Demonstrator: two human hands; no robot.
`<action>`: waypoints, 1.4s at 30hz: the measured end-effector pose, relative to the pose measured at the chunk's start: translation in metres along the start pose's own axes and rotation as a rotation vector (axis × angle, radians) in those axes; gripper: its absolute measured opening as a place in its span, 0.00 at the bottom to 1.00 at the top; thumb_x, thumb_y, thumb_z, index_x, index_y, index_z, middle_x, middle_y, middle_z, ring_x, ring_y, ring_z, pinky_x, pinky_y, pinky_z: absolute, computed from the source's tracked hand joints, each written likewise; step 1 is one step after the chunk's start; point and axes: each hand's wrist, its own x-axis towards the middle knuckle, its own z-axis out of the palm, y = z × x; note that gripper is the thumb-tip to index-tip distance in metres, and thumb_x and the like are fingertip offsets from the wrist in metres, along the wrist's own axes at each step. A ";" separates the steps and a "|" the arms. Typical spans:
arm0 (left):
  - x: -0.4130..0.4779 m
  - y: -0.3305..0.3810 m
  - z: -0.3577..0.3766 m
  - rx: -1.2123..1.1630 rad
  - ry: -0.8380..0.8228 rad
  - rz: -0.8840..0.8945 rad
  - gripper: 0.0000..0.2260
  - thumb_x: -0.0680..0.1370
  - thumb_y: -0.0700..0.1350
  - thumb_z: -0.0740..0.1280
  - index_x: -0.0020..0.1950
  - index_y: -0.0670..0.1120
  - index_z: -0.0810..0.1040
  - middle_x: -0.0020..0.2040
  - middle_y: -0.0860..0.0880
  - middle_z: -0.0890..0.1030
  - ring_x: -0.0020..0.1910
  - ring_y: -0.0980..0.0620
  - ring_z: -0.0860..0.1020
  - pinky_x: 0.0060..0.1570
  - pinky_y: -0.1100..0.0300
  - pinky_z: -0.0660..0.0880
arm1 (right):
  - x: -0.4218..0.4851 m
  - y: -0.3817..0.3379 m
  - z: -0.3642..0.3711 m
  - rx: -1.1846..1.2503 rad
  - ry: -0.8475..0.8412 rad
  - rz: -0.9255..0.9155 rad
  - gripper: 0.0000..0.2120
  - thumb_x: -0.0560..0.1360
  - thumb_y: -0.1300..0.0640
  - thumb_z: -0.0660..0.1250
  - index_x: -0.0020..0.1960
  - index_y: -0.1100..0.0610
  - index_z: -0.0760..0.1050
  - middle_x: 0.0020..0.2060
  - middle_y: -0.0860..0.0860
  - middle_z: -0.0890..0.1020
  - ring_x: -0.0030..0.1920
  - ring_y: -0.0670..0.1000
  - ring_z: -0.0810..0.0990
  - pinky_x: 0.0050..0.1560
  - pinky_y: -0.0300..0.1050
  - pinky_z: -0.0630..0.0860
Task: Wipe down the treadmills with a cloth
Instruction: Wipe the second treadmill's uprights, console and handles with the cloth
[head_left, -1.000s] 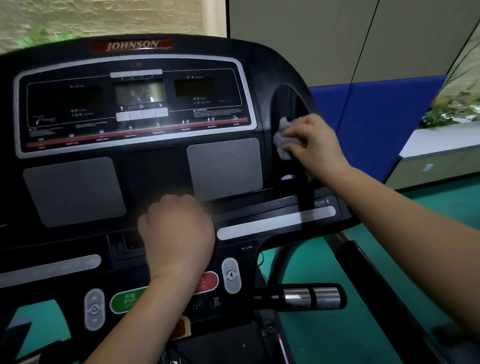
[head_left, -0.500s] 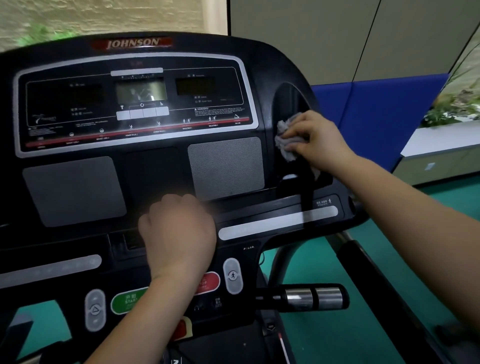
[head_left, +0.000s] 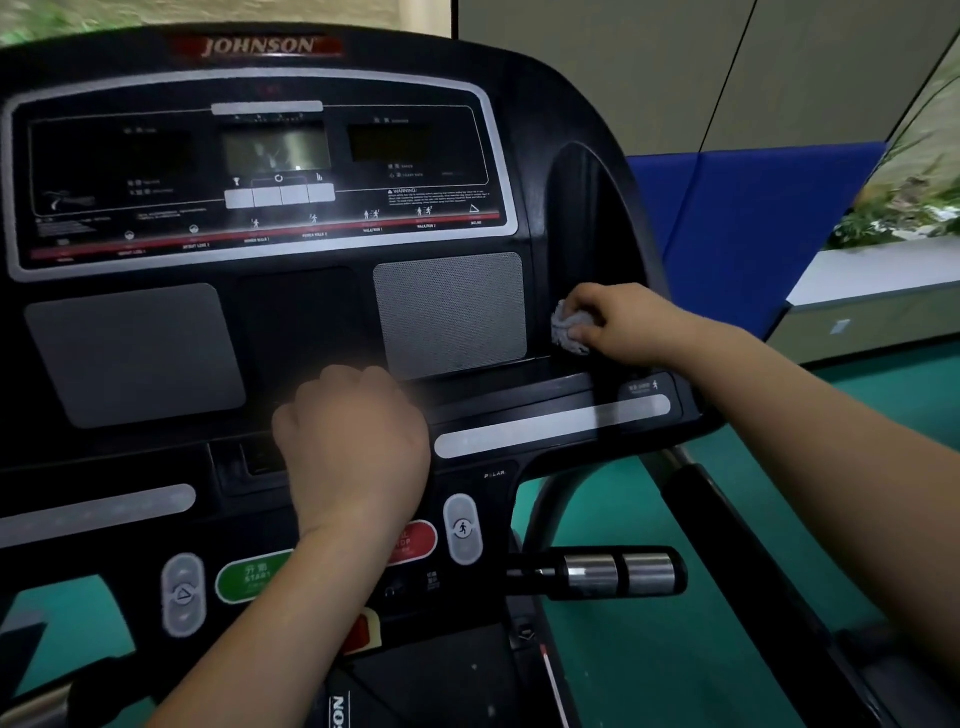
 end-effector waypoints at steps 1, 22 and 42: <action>0.000 0.000 0.000 -0.002 0.001 0.000 0.15 0.76 0.50 0.53 0.48 0.46 0.77 0.49 0.46 0.75 0.48 0.43 0.71 0.51 0.45 0.65 | 0.001 -0.002 -0.003 -0.006 -0.023 0.007 0.13 0.78 0.52 0.65 0.61 0.53 0.73 0.47 0.50 0.74 0.47 0.50 0.72 0.47 0.41 0.67; 0.001 0.000 -0.001 -0.009 -0.003 0.011 0.14 0.76 0.50 0.53 0.48 0.46 0.77 0.48 0.46 0.75 0.47 0.43 0.71 0.51 0.45 0.65 | -0.002 -0.024 -0.012 -0.078 -0.141 0.128 0.17 0.78 0.57 0.64 0.66 0.50 0.73 0.62 0.53 0.77 0.59 0.53 0.75 0.52 0.39 0.69; 0.000 -0.002 -0.001 -0.018 0.000 0.026 0.15 0.76 0.50 0.53 0.47 0.46 0.77 0.48 0.46 0.75 0.47 0.43 0.71 0.51 0.45 0.66 | -0.009 -0.001 0.003 -0.242 0.148 0.048 0.15 0.75 0.61 0.68 0.61 0.54 0.80 0.57 0.57 0.74 0.55 0.60 0.76 0.52 0.46 0.74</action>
